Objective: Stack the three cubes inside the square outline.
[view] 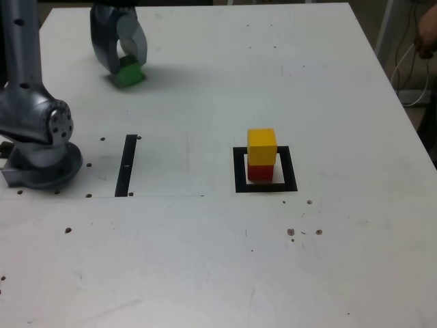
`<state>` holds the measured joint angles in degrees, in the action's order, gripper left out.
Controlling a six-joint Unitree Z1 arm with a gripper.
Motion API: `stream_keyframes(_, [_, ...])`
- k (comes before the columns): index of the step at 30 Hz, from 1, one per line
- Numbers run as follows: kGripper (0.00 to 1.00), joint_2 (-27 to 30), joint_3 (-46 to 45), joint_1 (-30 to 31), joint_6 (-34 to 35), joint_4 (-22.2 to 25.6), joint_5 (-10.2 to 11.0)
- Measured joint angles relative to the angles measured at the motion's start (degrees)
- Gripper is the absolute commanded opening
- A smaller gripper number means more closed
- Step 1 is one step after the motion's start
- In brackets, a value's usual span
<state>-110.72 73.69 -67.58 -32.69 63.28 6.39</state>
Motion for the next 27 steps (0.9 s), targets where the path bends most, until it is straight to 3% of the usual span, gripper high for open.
stream_keyframes(15, [0.23,1.75,5.59,11.06,1.14,6.2,-2.34])
stream_keyframes(27, [0.23,4.45,10.99,23.33,3.4,12.74,-2.9])
